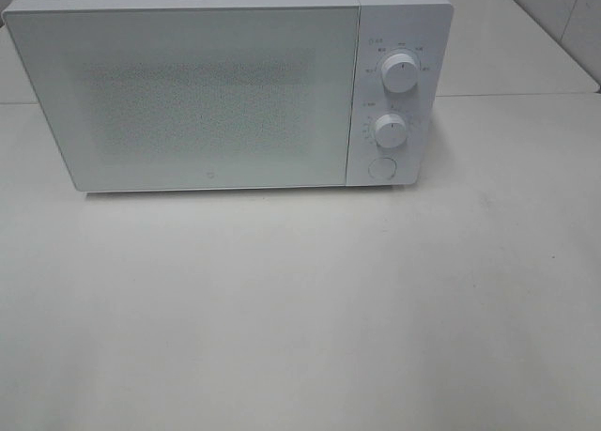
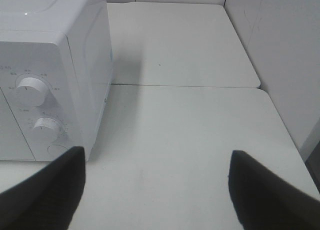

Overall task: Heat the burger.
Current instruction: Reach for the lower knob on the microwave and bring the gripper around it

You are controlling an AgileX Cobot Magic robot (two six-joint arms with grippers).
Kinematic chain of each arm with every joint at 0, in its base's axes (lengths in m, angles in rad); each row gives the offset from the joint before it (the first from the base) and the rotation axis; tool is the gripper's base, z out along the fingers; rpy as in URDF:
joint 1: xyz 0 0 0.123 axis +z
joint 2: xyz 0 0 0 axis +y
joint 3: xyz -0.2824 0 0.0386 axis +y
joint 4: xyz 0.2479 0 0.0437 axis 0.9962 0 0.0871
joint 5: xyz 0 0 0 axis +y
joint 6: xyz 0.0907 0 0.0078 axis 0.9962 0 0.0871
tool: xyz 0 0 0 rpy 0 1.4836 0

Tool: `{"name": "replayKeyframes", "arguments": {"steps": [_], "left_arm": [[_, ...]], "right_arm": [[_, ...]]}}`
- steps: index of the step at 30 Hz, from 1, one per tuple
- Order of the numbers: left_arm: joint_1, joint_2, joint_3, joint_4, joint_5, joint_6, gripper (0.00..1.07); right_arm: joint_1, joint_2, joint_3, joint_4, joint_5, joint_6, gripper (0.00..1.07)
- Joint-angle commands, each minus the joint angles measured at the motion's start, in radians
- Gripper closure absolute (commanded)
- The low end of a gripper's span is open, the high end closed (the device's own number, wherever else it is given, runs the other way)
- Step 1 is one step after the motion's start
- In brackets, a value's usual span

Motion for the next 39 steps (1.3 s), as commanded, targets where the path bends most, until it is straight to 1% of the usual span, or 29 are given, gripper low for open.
{"name": "replayKeyframes", "arguments": {"steps": [1,4,6,7,9,10,12,15,17,19,20,22,23,24,25,26,27,28,29,30,31,32,33,34,35,36,37,38,39], "left_arm": [[0.003,-0.018,0.004,-0.004,-0.009,0.001,0.07],[0.003,-0.018,0.004,-0.004,-0.009,0.001,0.07],[0.003,-0.018,0.004,-0.004,-0.009,0.001,0.07],[0.003,-0.018,0.004,-0.004,-0.009,0.001,0.07],[0.003,-0.018,0.004,-0.004,-0.009,0.001,0.07],[0.003,-0.018,0.004,-0.004,-0.009,0.001,0.07],[0.003,-0.018,0.004,-0.004,-0.009,0.001,0.07],[0.003,-0.018,0.004,-0.004,-0.009,0.001,0.07],[0.003,-0.018,0.004,-0.004,-0.009,0.001,0.07],[0.003,-0.018,0.004,-0.004,-0.009,0.001,0.07],[0.003,-0.018,0.004,-0.004,-0.009,0.001,0.07],[0.003,-0.018,0.004,-0.004,-0.009,0.001,0.07],[0.003,-0.018,0.004,-0.004,-0.009,0.001,0.07],[0.003,-0.018,0.004,-0.004,-0.009,0.001,0.07],[0.003,-0.018,0.004,-0.004,-0.009,0.001,0.07],[0.003,-0.018,0.004,-0.004,-0.009,0.001,0.07],[0.003,-0.018,0.004,-0.004,-0.009,0.001,0.07],[0.003,-0.018,0.004,-0.004,-0.009,0.001,0.07],[0.003,-0.018,0.004,-0.004,-0.009,0.001,0.07],[0.003,-0.018,0.004,-0.004,-0.009,0.001,0.07],[0.003,-0.018,0.004,-0.004,-0.009,0.001,0.07],[0.003,-0.018,0.004,-0.004,-0.009,0.001,0.07],[0.003,-0.018,0.004,-0.004,-0.009,0.001,0.07],[0.003,-0.018,0.004,-0.004,-0.009,0.001,0.07],[0.003,-0.018,0.004,-0.004,-0.009,0.001,0.07],[0.003,-0.018,0.004,-0.004,-0.009,0.001,0.07],[0.003,-0.018,0.004,-0.004,-0.009,0.001,0.07],[0.003,-0.018,0.004,-0.004,-0.009,0.001,0.07],[0.003,-0.018,0.004,-0.004,-0.009,0.001,0.07]], "right_arm": [[-0.006,0.065,-0.007,-0.007,-0.074,-0.002,0.31],[-0.006,0.082,-0.007,-0.016,-0.095,-0.002,0.31],[-0.006,0.127,0.003,-0.024,-0.182,-0.002,0.31],[-0.006,0.127,0.003,-0.024,-0.182,-0.002,0.31],[-0.006,0.193,0.041,-0.024,-0.371,-0.002,0.31],[-0.006,0.193,0.041,-0.024,-0.371,-0.002,0.31],[-0.006,0.238,0.079,-0.021,-0.516,-0.002,0.31],[-0.004,0.254,0.086,-0.018,-0.554,-0.002,0.31],[-0.004,0.308,0.110,0.033,-0.650,-0.054,0.31],[-0.004,0.323,0.117,0.049,-0.675,-0.075,0.31],[0.011,0.348,0.131,0.092,-0.723,-0.124,0.31],[0.023,0.359,0.138,0.117,-0.749,-0.149,0.31],[0.063,0.386,0.150,0.181,-0.797,-0.223,0.31],[0.063,0.386,0.150,0.181,-0.797,-0.223,0.31],[0.089,0.400,0.155,0.221,-0.825,-0.264,0.31],[0.138,0.430,0.157,0.304,-0.863,-0.345,0.31],[0.138,0.430,0.157,0.304,-0.863,-0.345,0.31],[0.196,0.465,0.157,0.393,-0.912,-0.433,0.31],[0.196,0.465,0.157,0.393,-0.912,-0.433,0.31],[0.219,0.479,0.157,0.432,-0.935,-0.464,0.31],[0.276,0.513,0.157,0.498,-0.994,-0.521,0.31],[0.276,0.513,0.157,0.498,-0.994,-0.521,0.31],[0.306,0.531,0.157,0.535,-1.023,-0.536,0.31],[0.358,0.567,0.157,0.594,-1.073,-0.548,0.31],[0.358,0.567,0.157,0.594,-1.073,-0.548,0.31],[0.386,0.587,0.157,0.625,-1.102,-0.550,0.31],[0.436,0.623,0.157,0.676,-1.154,-0.550,0.31],[0.436,0.623,0.157,0.676,-1.154,-0.550,0.31],[0.462,0.641,0.157,0.697,-1.182,-0.550,0.31]]}}
